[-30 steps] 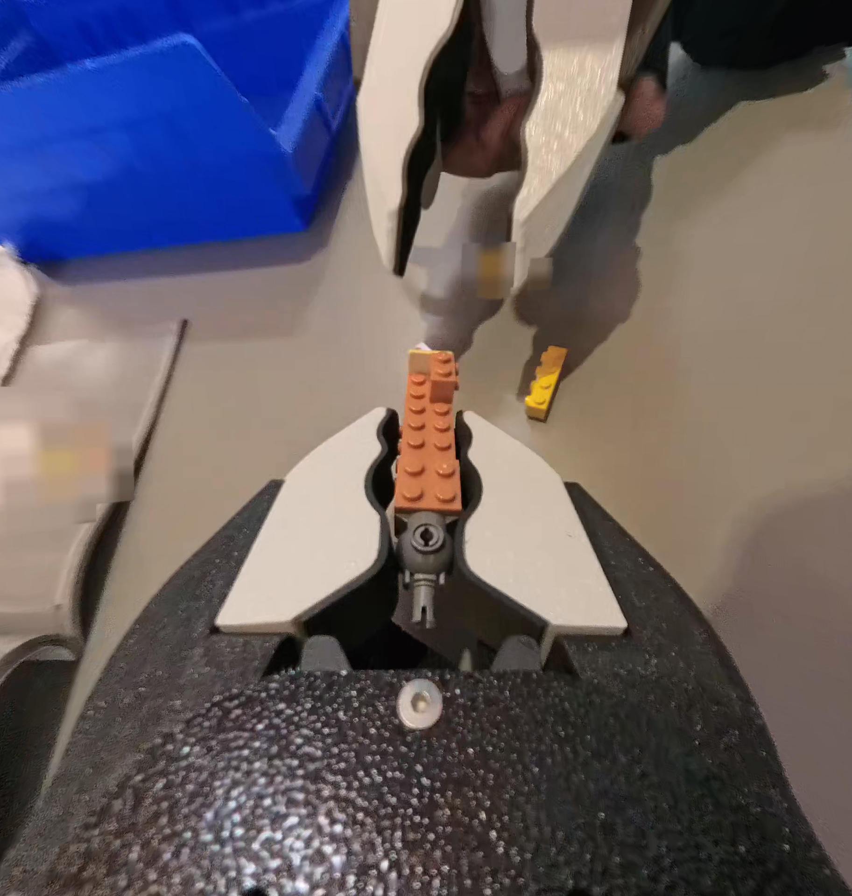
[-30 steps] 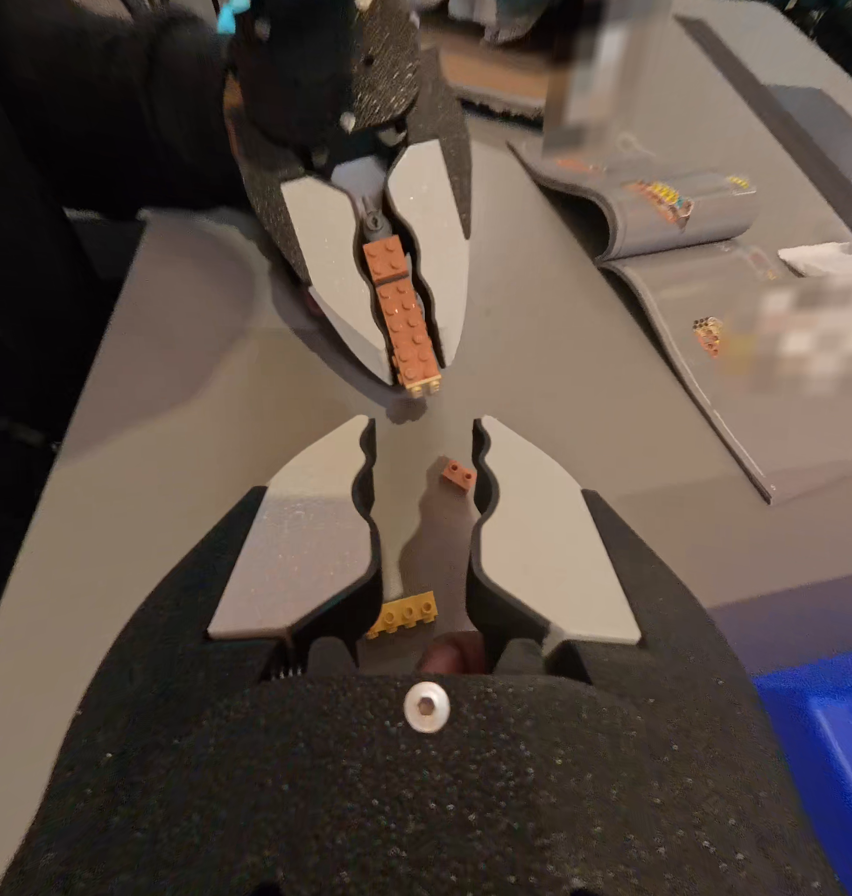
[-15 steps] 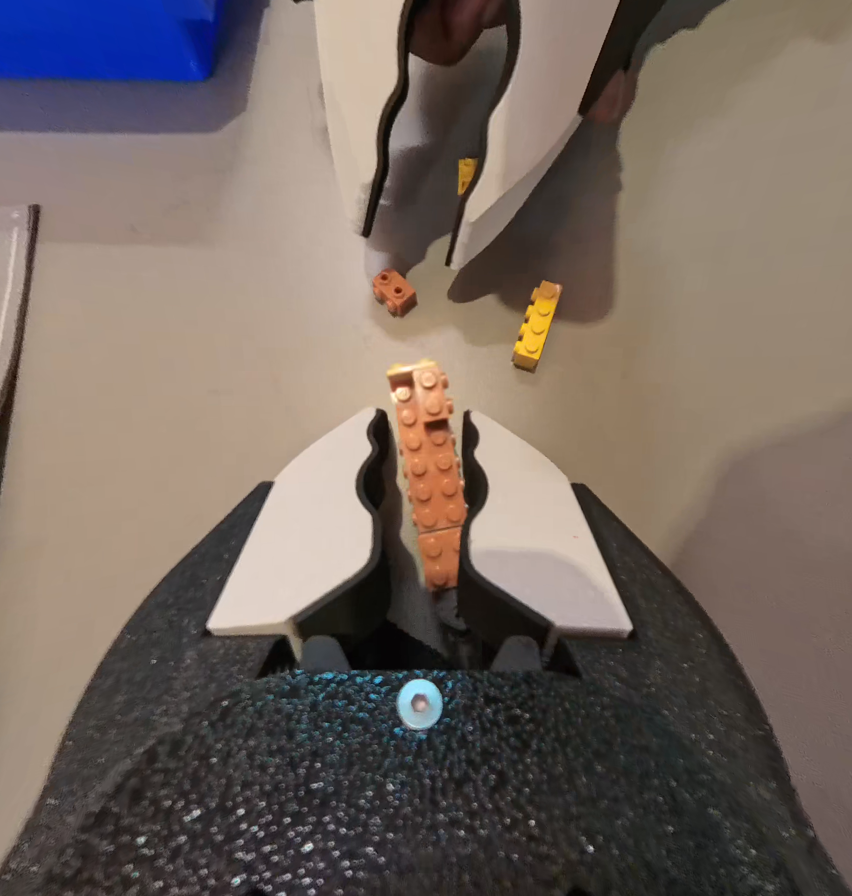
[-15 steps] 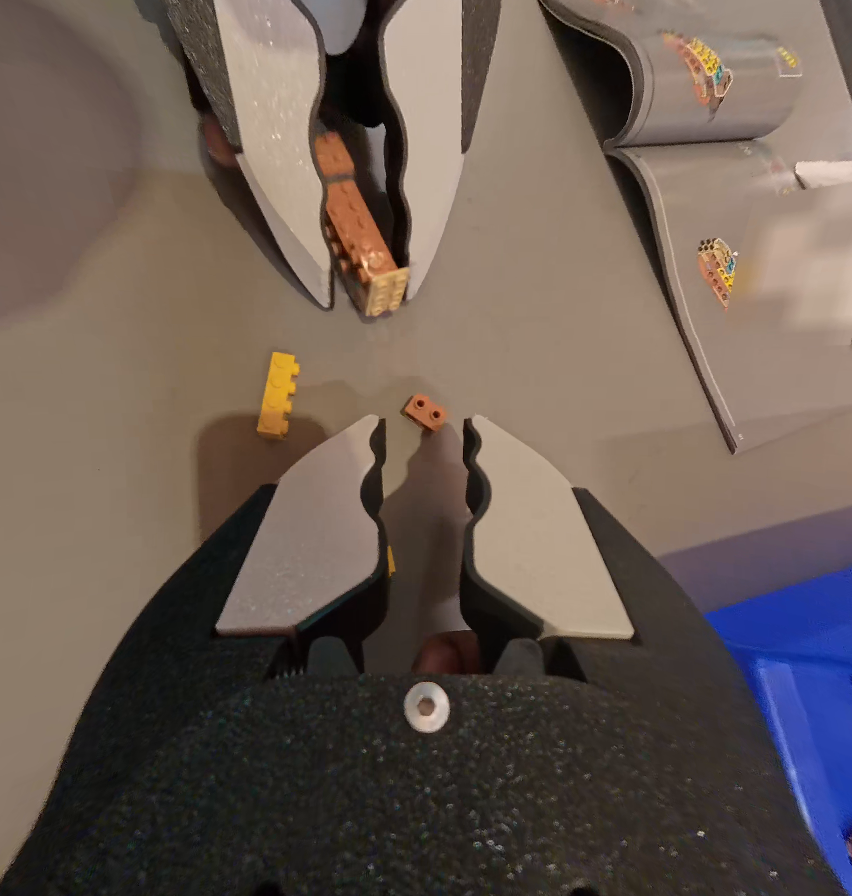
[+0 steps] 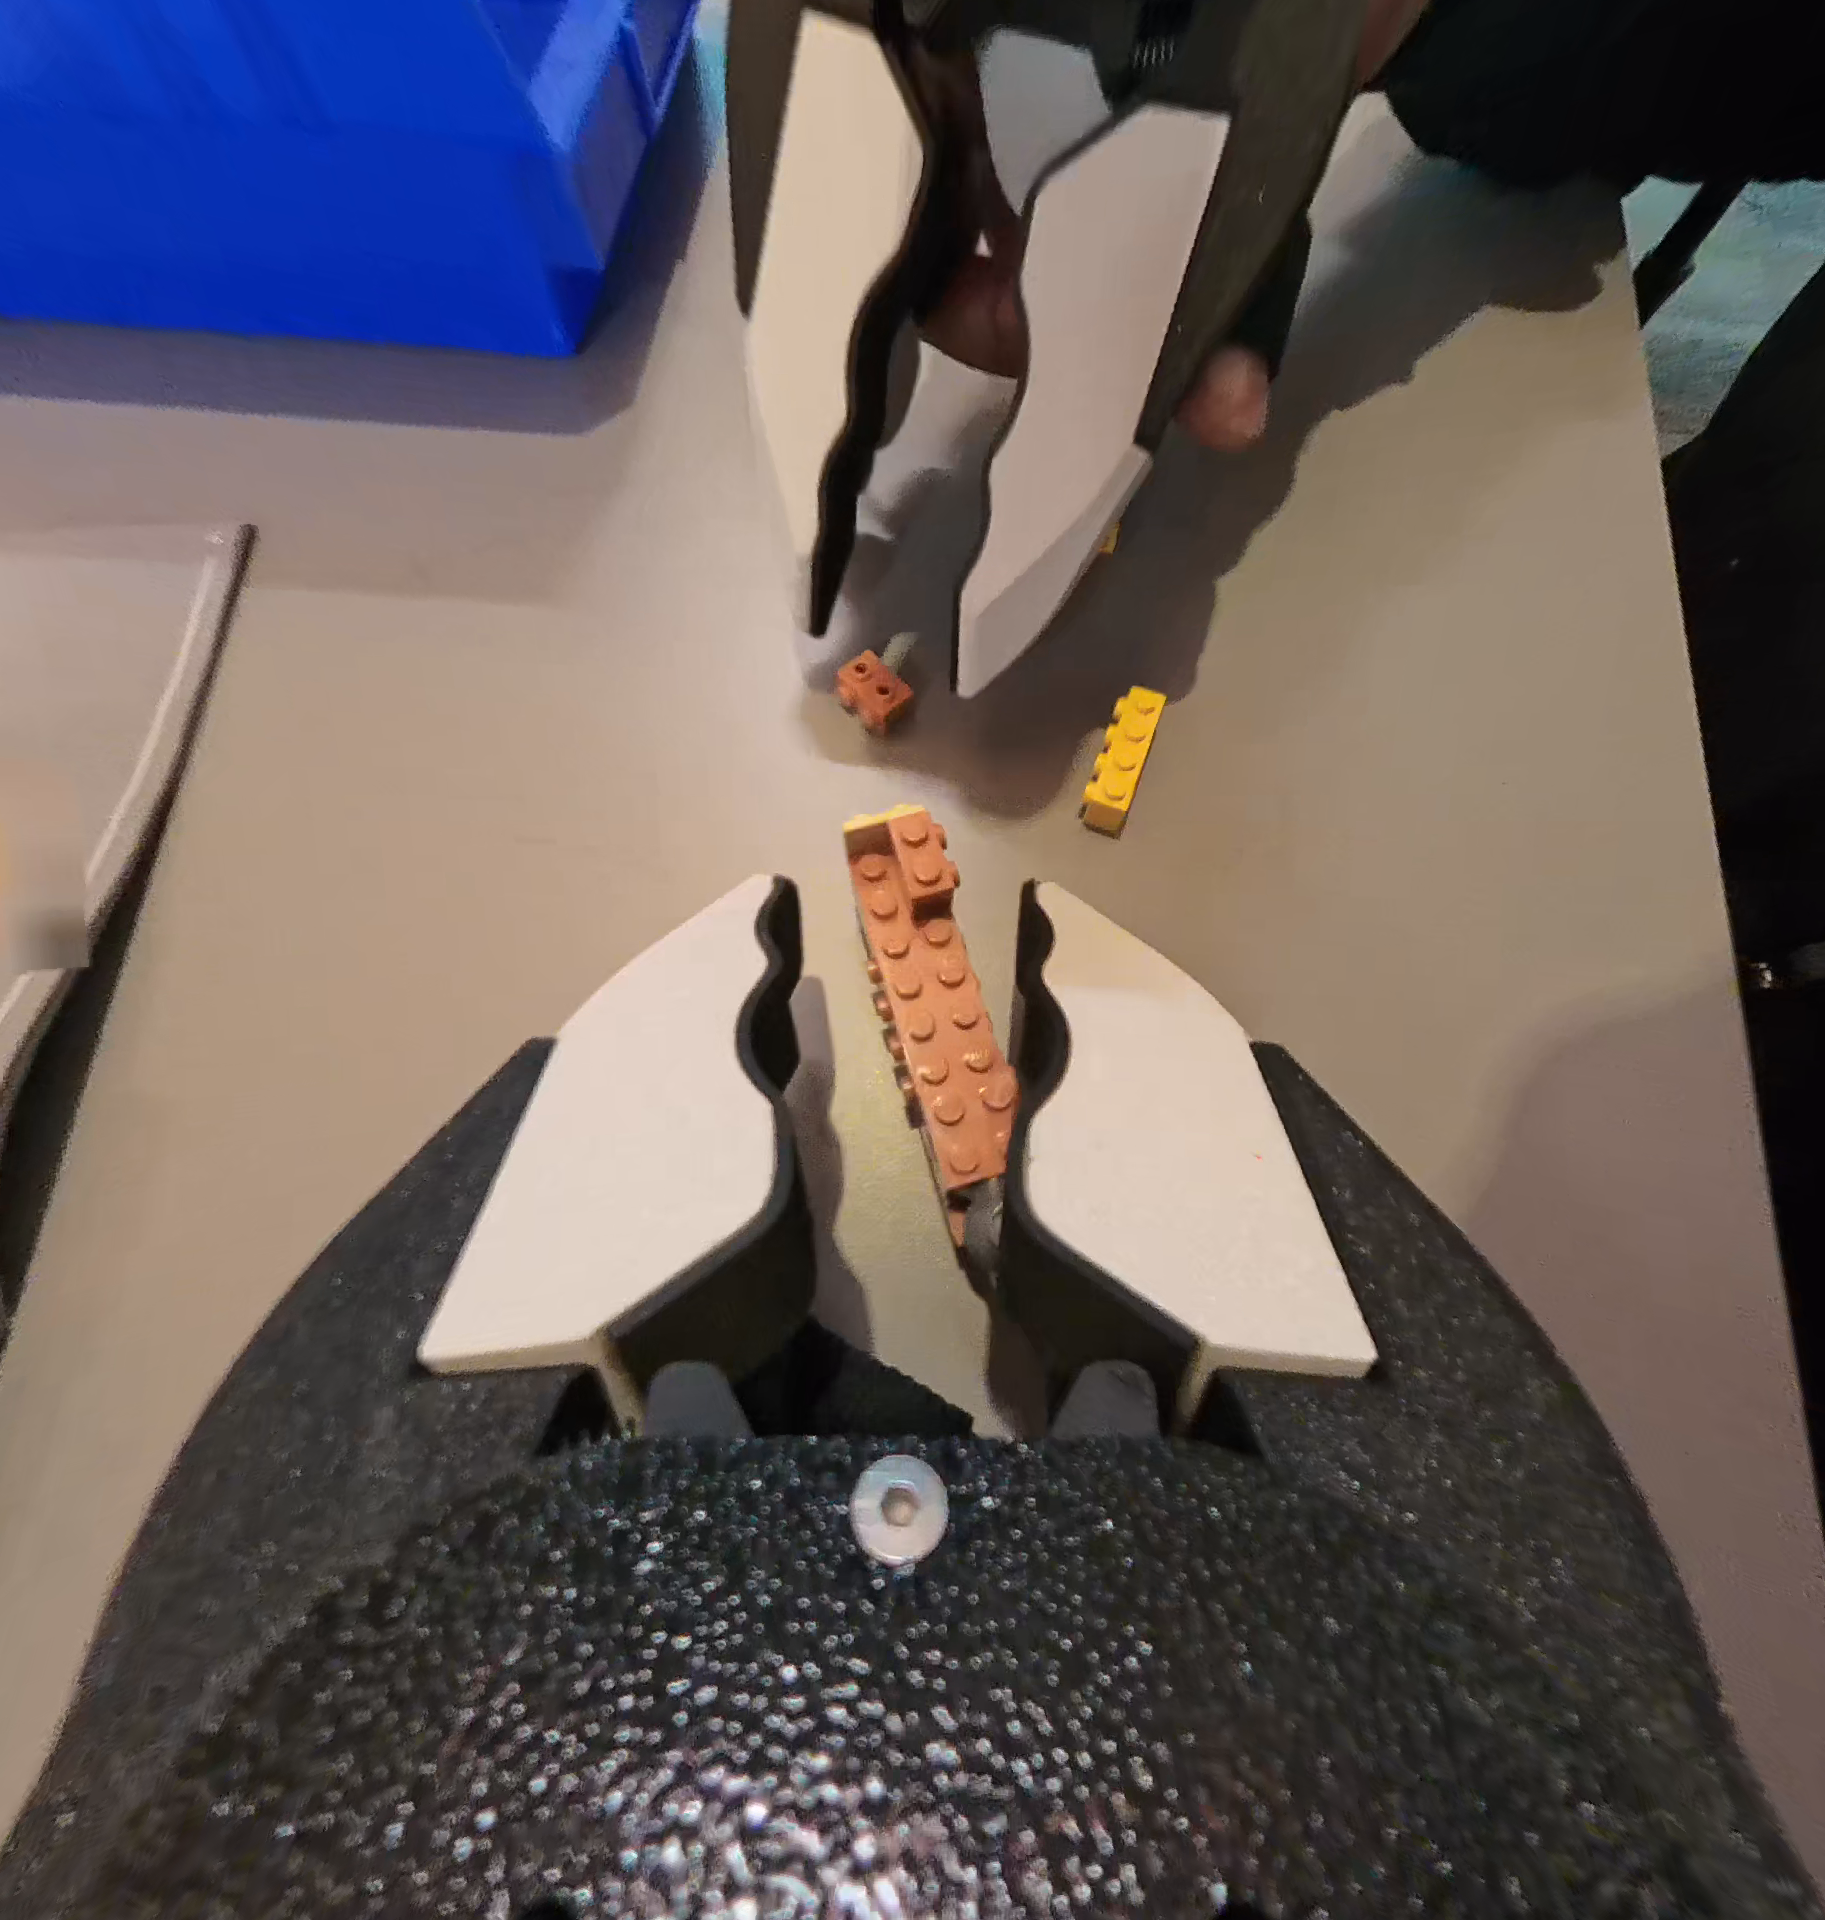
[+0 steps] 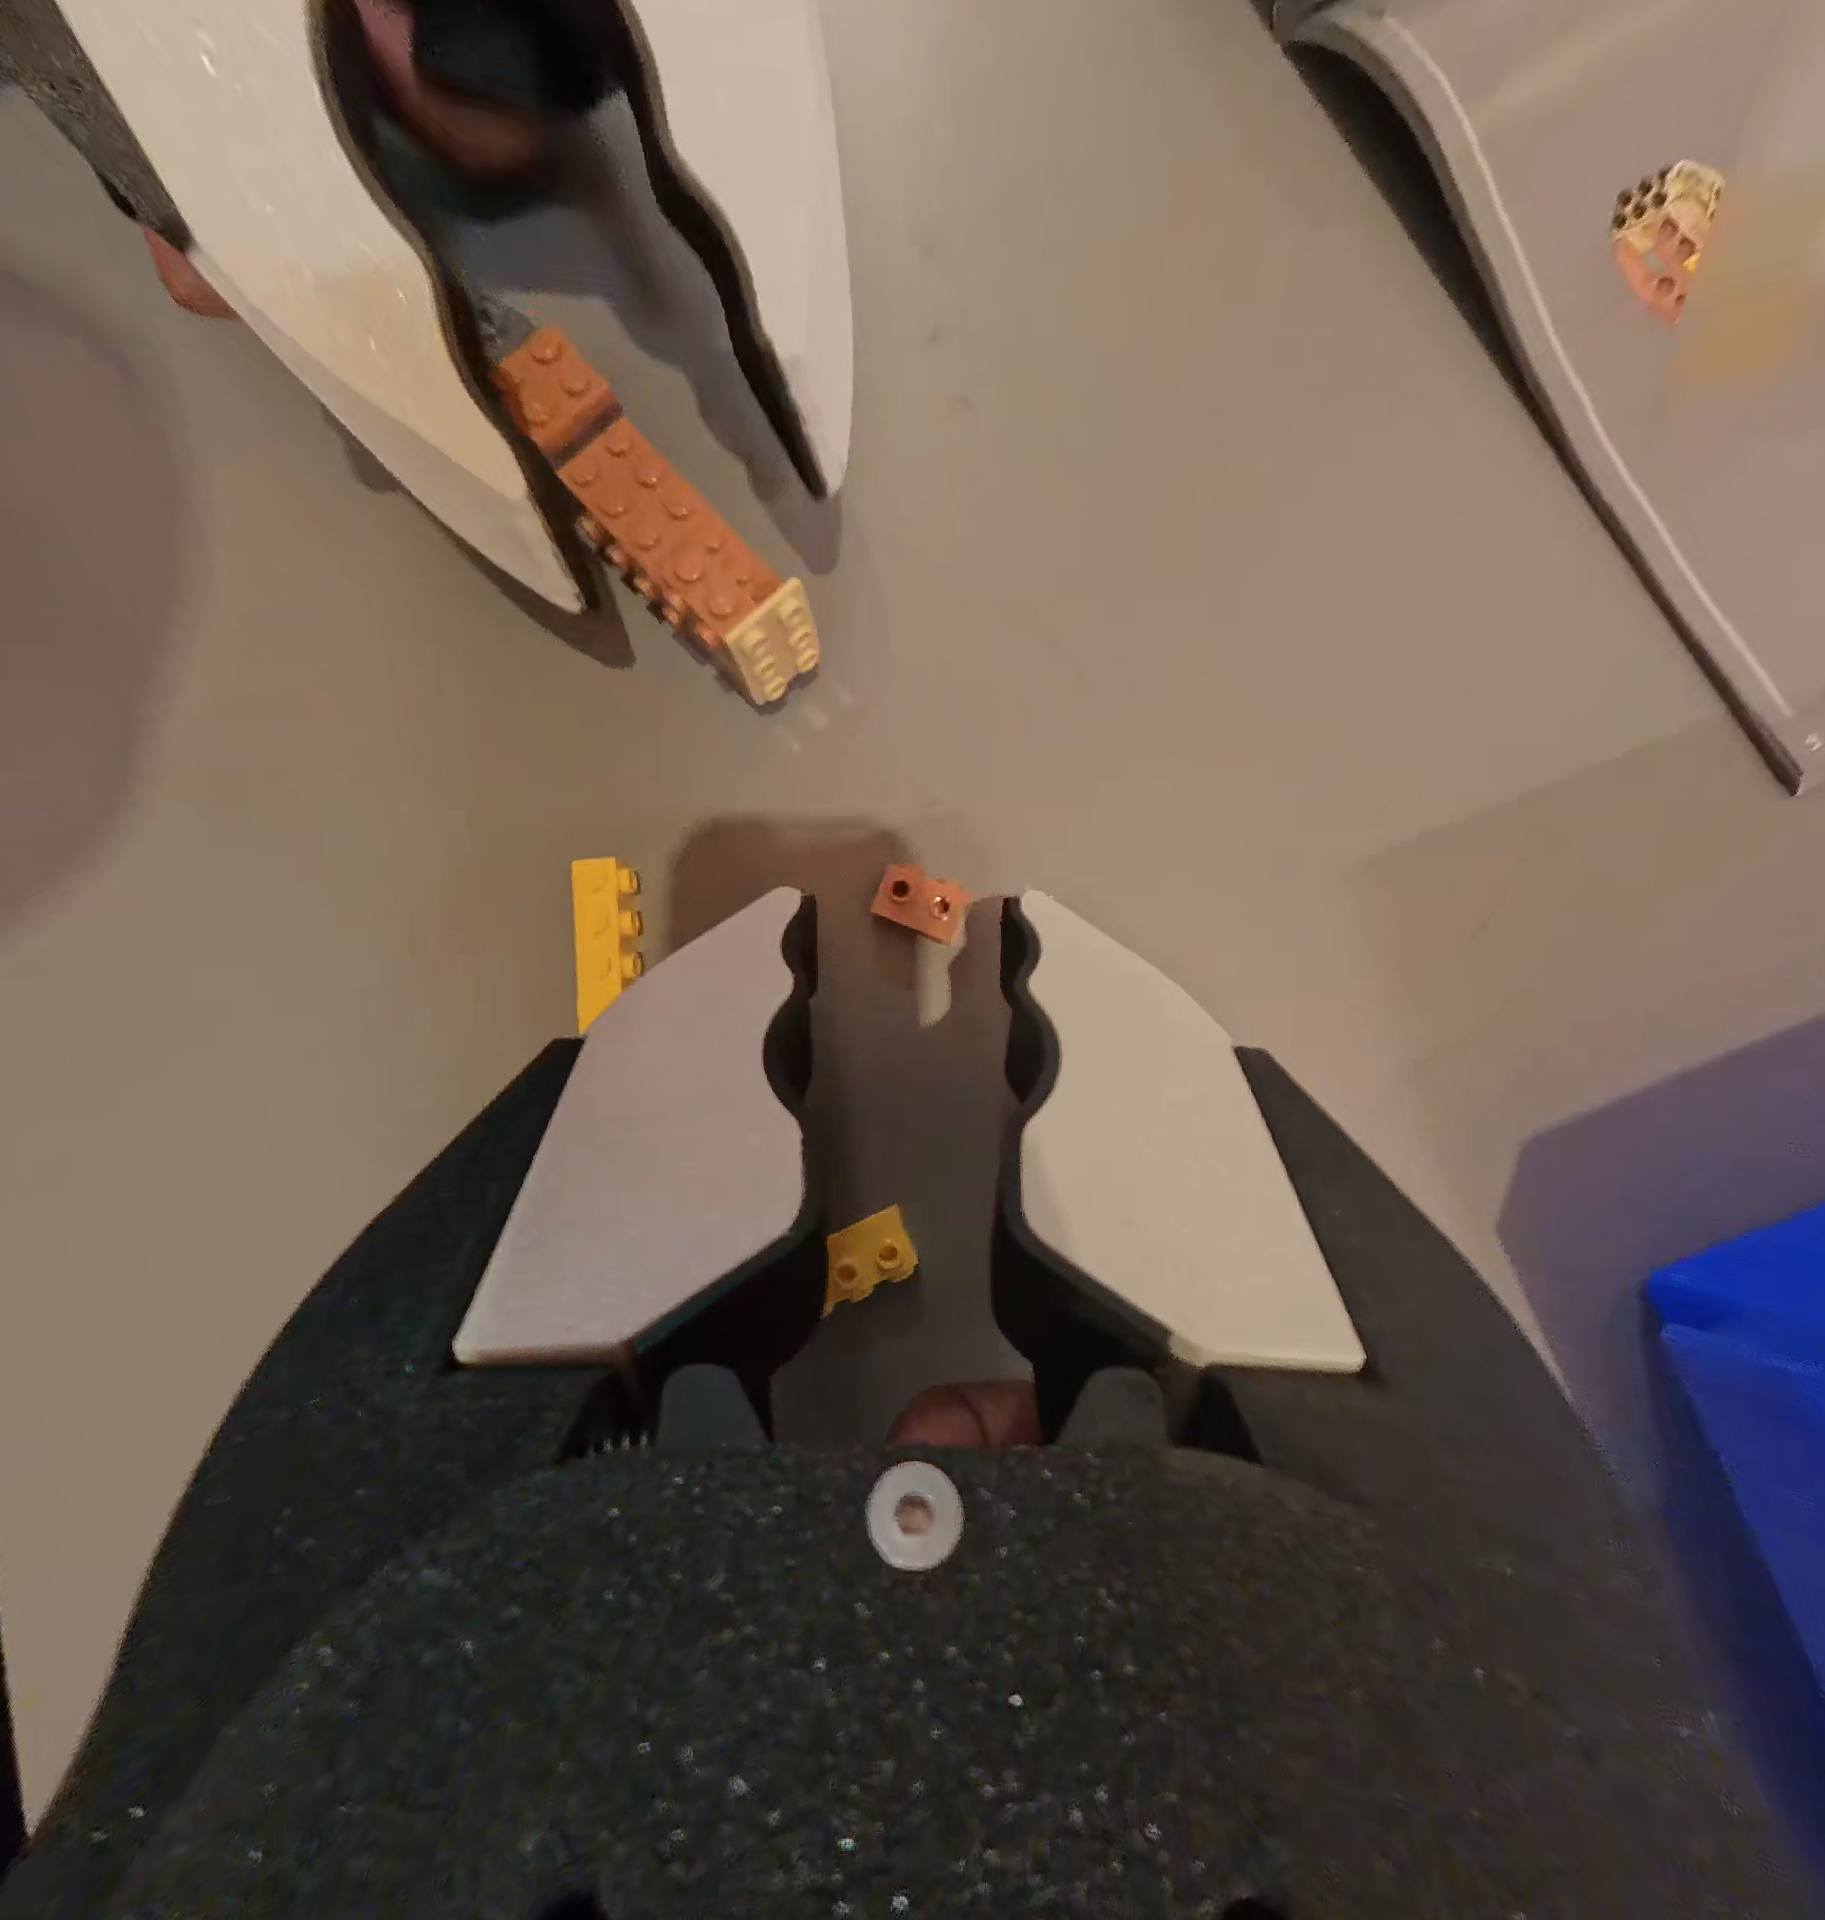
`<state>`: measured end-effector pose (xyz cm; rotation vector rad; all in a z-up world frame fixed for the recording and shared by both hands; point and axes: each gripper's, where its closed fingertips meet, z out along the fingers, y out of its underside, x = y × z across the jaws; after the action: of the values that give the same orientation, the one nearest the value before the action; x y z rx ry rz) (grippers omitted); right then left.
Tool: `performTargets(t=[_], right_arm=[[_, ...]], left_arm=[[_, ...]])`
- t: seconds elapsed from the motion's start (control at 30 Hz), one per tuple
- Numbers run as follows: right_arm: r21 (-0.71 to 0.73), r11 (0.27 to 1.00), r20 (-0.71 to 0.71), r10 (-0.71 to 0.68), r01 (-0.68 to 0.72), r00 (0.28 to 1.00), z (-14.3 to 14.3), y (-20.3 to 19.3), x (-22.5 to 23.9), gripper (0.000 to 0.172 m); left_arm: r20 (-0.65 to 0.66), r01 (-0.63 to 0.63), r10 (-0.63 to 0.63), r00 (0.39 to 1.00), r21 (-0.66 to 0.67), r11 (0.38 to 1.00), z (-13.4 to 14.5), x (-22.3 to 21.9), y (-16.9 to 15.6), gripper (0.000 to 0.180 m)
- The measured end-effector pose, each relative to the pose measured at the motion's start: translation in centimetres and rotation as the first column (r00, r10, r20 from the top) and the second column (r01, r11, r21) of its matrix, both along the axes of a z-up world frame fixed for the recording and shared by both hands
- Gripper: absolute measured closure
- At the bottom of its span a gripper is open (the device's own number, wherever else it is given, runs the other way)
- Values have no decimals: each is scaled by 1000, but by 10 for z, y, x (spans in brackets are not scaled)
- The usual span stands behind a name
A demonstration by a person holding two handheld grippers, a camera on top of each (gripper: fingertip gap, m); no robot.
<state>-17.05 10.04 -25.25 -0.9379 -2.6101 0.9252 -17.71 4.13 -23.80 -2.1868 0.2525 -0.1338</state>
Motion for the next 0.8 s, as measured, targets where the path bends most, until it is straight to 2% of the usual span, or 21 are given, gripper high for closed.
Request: performTargets(t=[0.1,0.17,0.3,0.37,0.5,0.57,0.67,0.8], right_arm=[[40,999,6,1,-2,1000,-7,-1,-1,139],[48,999,14,12,-13,1000,-9,-3,-2,153],[55,997,-2,57,-57,998,-9,-4,-5,154],[11,996,-23,92,-92,996,-3,-9,-6,153],[-182,970,-59,155,-163,986,25,-24,-10,153],[-339,910,-95,218,-237,971,47,-35,-8,154],[-586,745,-130,300,-318,945,82,-49,-4,154],[-757,541,-197,344,-365,918,111,-56,-5,154]], left_arm=[[-11,-17,18,1000,29,999,4,-5,-3,142],[-10,-22,23,1000,47,999,7,-7,-4,142],[-23,-24,27,999,93,995,13,-14,-7,142],[-41,-11,16,999,127,992,17,-17,-9,142],[-69,28,-13,998,220,975,33,-23,-10,144],[-93,59,-35,995,274,960,46,-26,-11,144],[-145,157,-110,983,373,914,68,-23,-8,148],[-155,280,-234,960,487,827,85,-6,-2,152]])
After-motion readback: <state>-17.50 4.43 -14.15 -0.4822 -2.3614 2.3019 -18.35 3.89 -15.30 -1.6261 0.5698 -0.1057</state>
